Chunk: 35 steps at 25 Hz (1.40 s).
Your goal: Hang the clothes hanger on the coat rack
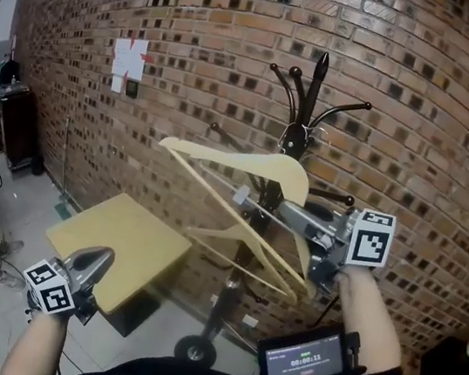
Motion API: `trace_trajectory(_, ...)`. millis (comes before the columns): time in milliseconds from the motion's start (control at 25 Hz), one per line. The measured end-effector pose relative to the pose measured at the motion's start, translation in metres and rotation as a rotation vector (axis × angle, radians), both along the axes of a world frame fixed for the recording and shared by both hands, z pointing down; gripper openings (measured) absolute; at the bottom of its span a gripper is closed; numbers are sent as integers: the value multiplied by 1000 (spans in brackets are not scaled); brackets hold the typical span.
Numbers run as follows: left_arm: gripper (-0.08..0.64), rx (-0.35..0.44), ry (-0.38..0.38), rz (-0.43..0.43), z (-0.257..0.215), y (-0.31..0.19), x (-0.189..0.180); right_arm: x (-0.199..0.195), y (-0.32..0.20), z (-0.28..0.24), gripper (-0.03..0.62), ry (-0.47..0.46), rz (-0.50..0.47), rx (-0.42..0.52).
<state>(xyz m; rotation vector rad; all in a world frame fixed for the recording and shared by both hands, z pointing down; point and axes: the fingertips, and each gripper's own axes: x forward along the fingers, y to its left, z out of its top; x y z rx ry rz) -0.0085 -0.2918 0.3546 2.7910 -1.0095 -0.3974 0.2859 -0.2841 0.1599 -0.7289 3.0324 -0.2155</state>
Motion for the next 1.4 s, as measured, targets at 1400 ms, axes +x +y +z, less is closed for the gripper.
trace_trajectory(1400, -5, 36, -47, -61, -9, -5, -65, -2, -116, -45, 67, 74, 181, -154)
